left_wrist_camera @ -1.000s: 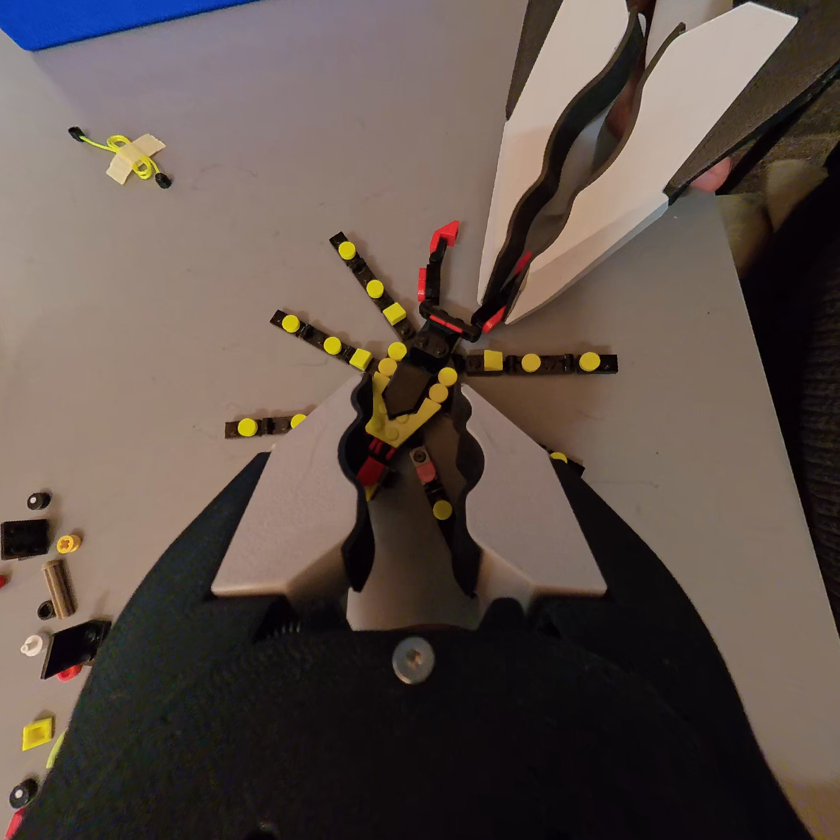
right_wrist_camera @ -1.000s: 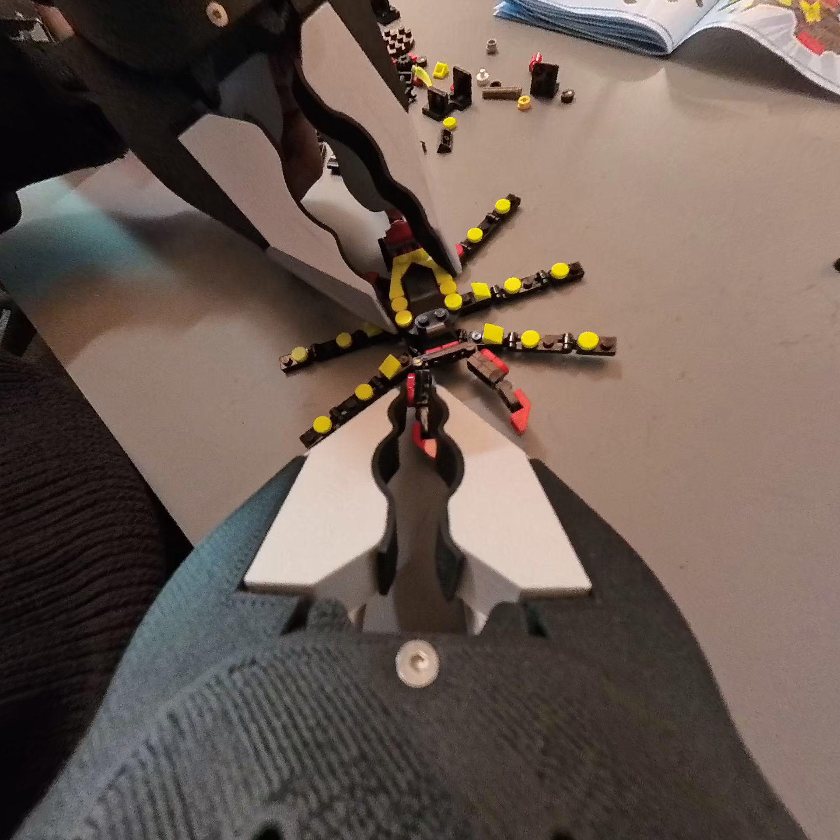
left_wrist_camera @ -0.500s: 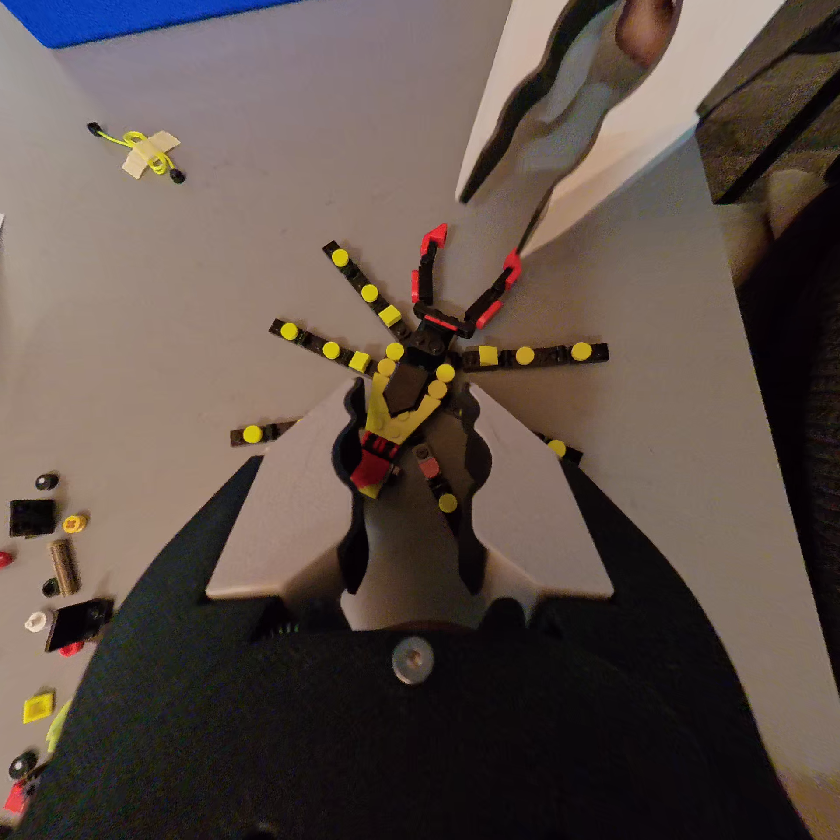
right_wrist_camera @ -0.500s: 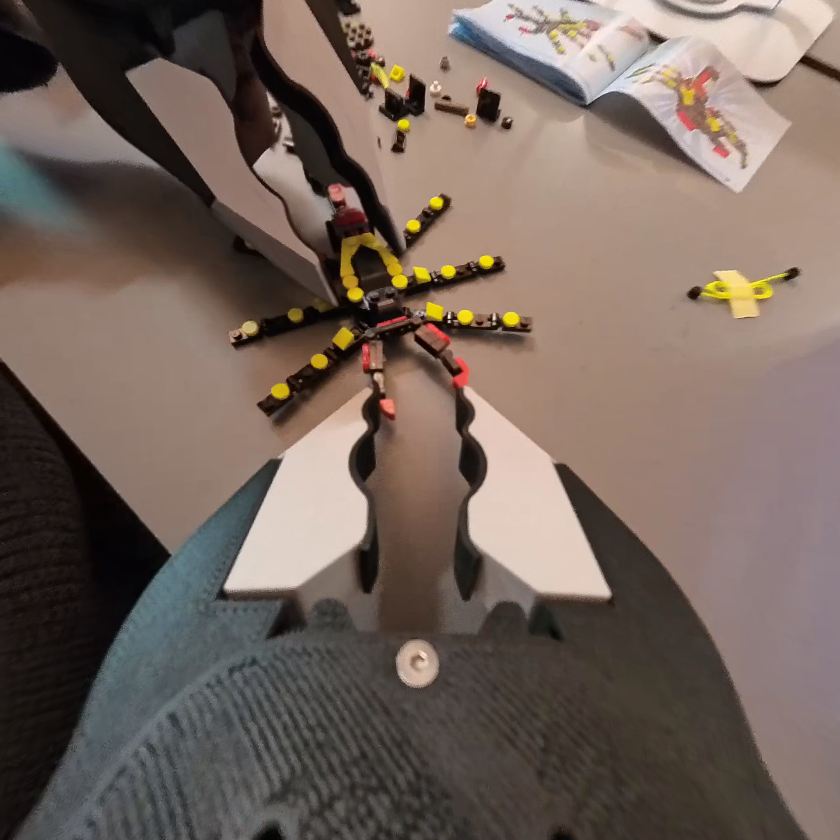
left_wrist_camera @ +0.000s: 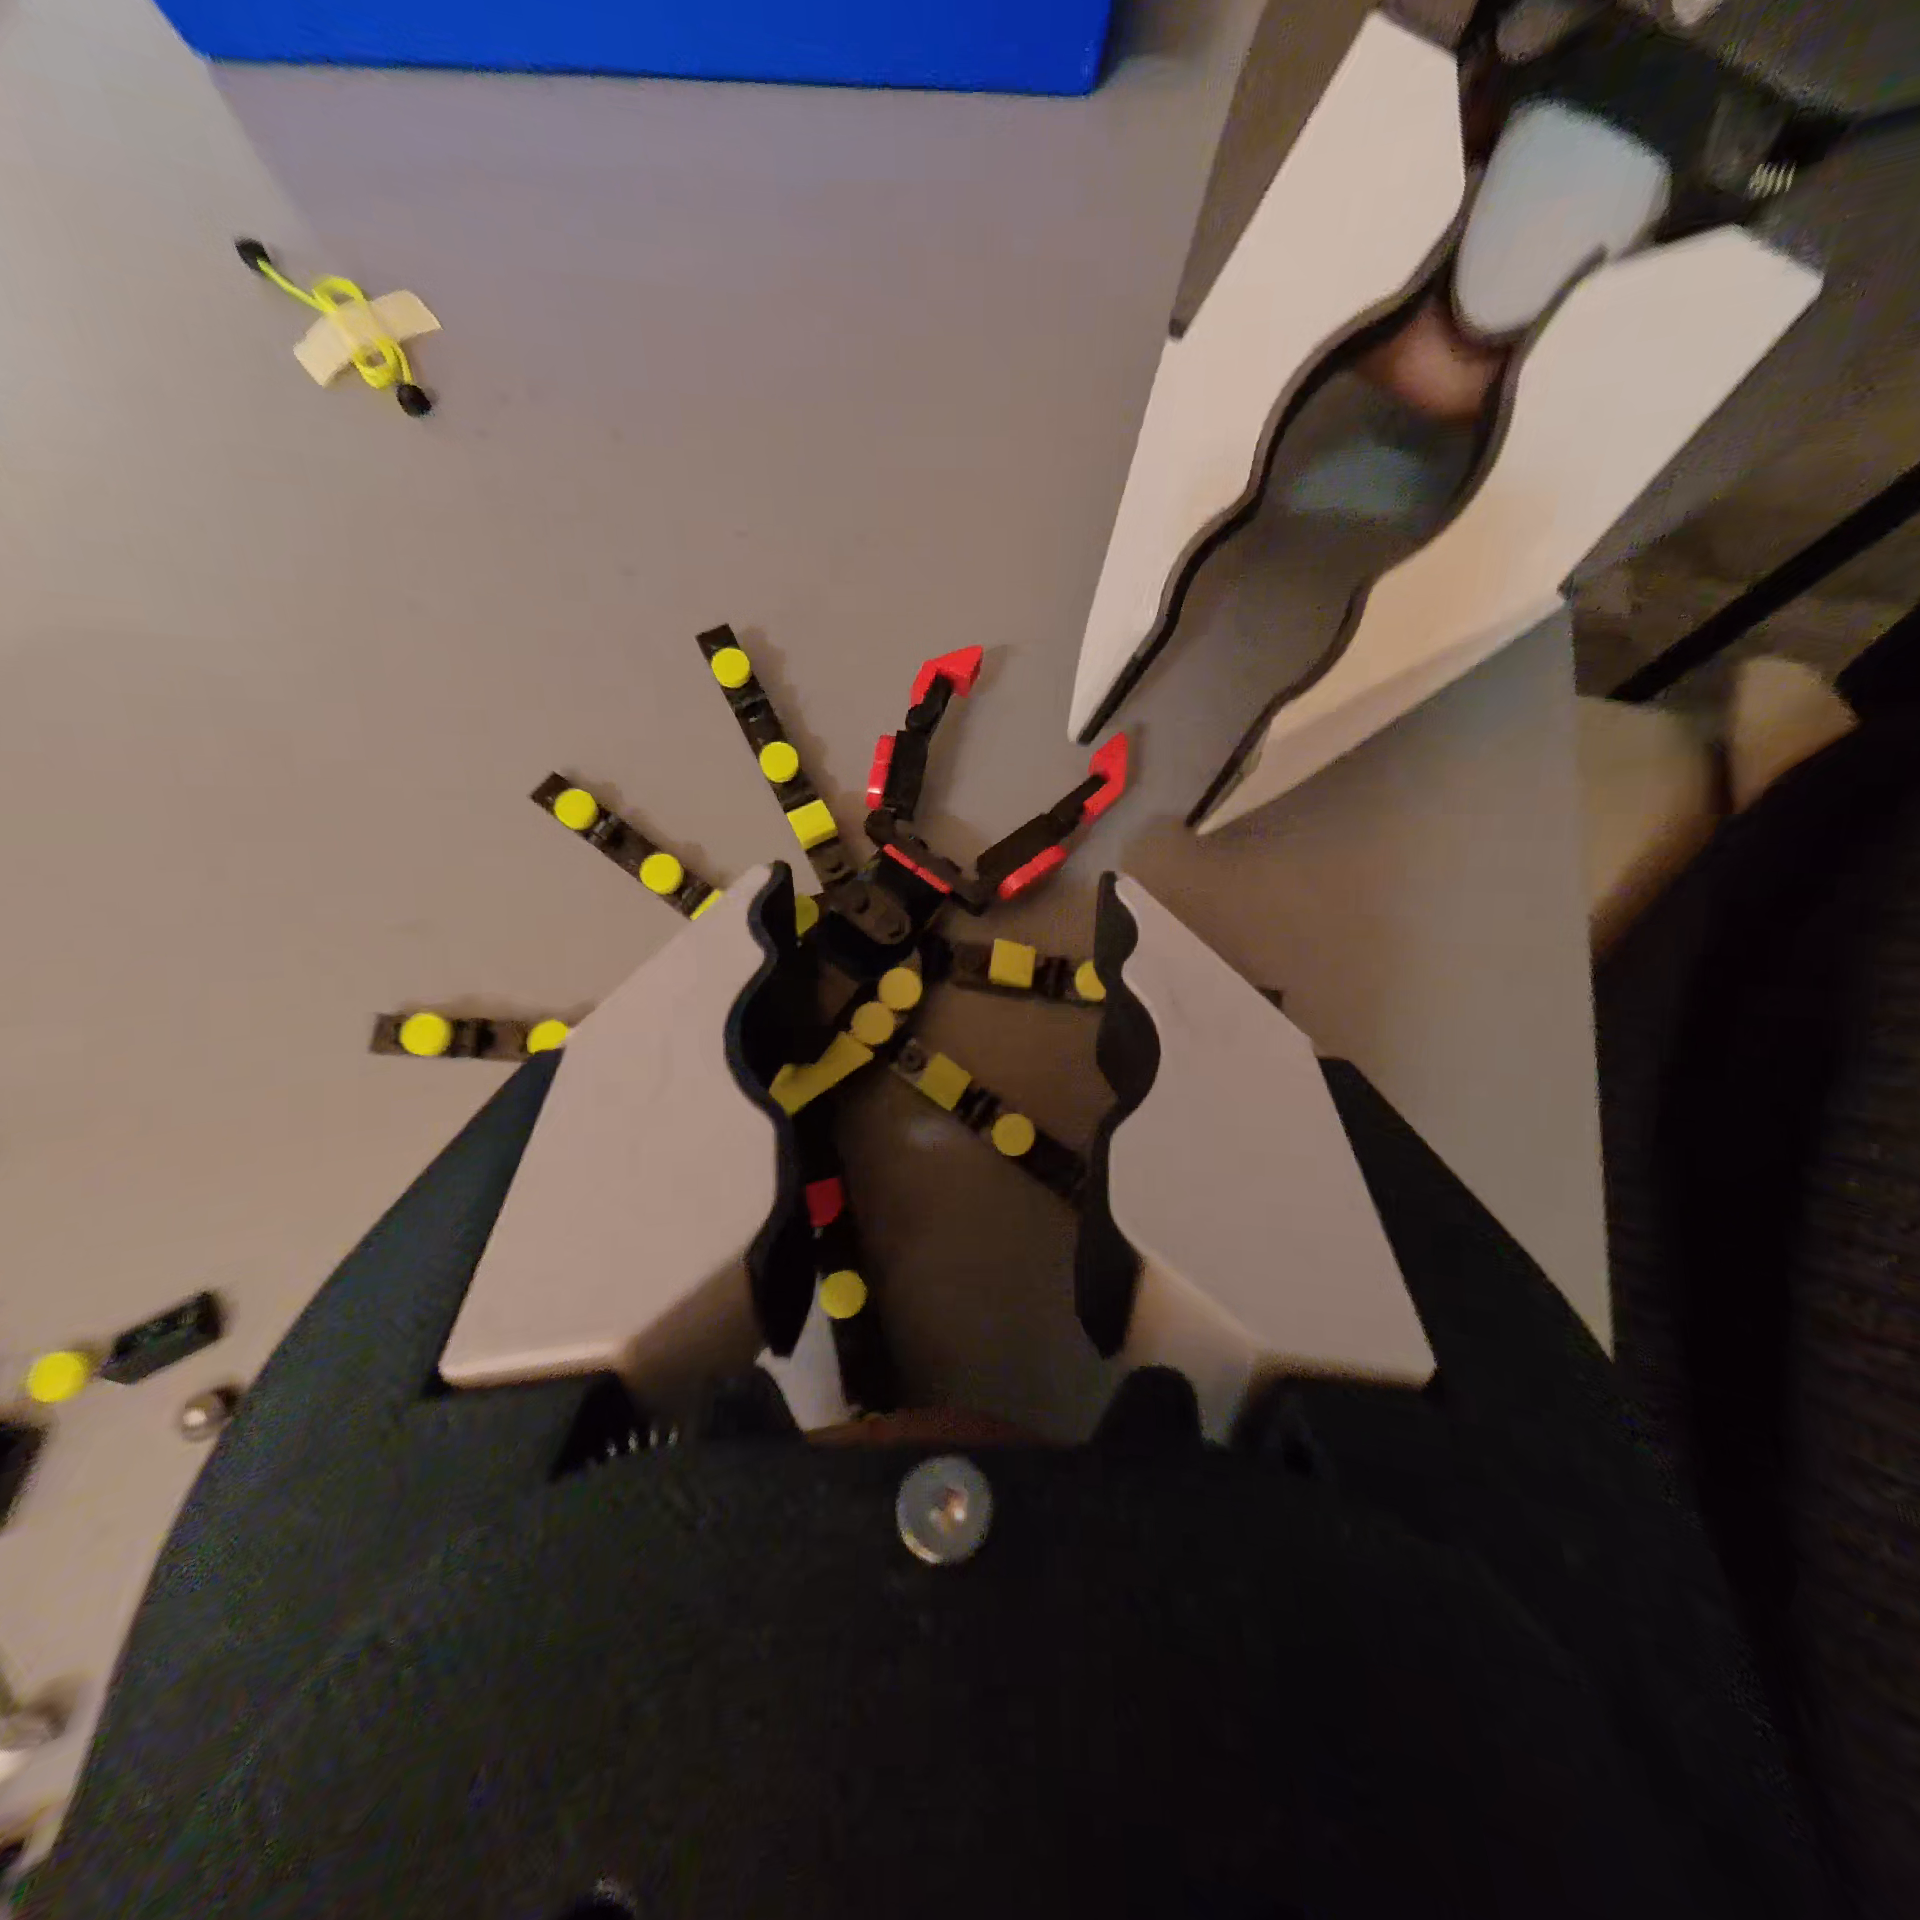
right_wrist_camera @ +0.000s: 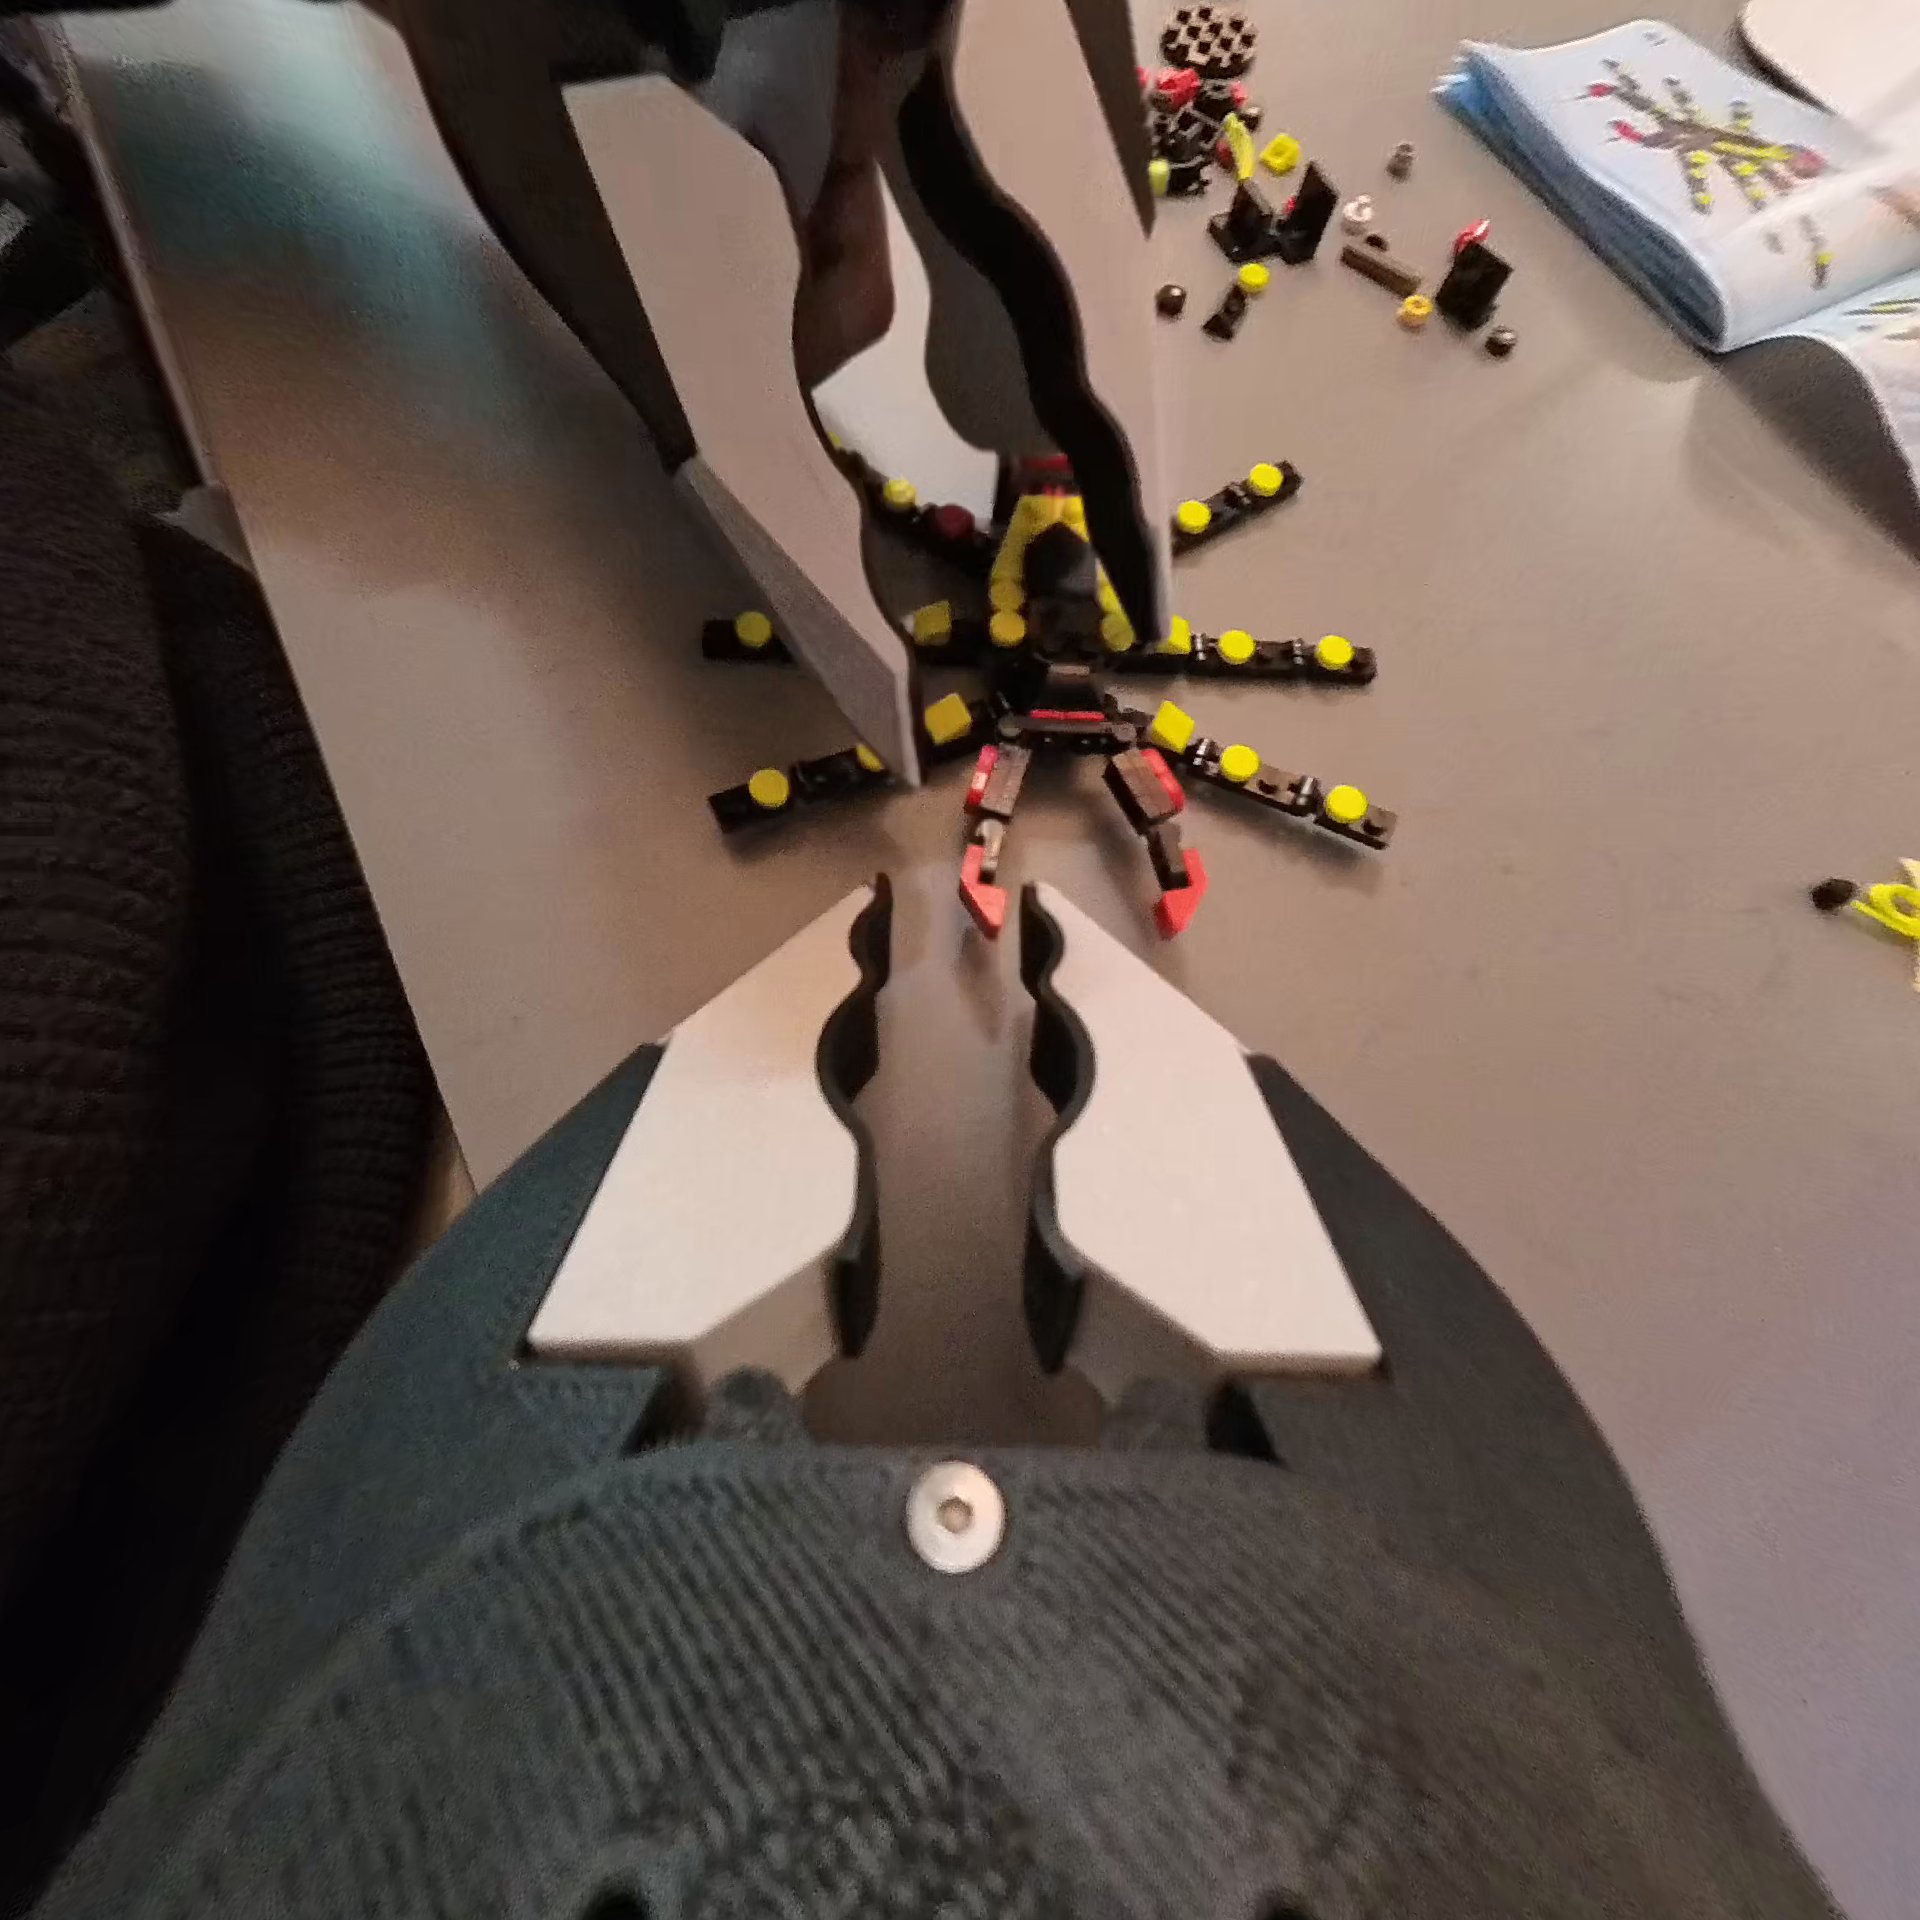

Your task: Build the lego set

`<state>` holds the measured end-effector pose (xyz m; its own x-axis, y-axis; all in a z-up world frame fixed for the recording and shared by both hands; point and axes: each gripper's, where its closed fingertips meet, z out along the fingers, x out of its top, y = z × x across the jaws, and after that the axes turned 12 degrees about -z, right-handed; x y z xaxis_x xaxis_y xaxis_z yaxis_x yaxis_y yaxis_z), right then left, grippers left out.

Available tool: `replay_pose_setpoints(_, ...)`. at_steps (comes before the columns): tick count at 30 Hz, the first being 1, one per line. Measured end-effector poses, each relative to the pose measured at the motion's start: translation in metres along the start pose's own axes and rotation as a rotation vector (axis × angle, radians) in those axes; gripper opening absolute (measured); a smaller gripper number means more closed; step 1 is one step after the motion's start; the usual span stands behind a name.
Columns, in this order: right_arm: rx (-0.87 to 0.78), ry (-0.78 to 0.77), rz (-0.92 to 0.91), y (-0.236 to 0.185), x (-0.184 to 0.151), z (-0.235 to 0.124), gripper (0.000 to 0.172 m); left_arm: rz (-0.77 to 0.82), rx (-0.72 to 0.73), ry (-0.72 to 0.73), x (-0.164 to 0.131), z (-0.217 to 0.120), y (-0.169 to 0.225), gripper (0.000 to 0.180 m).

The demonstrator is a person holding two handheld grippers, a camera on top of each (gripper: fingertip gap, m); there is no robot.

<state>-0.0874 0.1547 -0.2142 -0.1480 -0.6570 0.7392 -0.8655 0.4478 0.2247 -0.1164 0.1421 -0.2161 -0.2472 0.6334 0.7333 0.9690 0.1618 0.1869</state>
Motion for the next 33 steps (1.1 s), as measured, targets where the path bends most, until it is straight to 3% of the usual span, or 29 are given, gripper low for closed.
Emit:
replay_pose_setpoints(7,-0.029,-0.039,-0.044,0.006,0.001,0.011,0.024,0.038,0.127,0.029,-0.003,0.001,-0.008,0.052)
replay_pose_setpoints(18,0.0,-0.054,-0.013,0.008,0.006,0.023,0.01,0.005,0.178,0.061,-0.012,-0.019,-0.023,0.045)
replay_pose_setpoints(33,0.008,-0.06,-0.043,0.004,0.007,0.023,0.006,-0.008,0.181,0.069,-0.014,-0.019,-0.029,0.035)
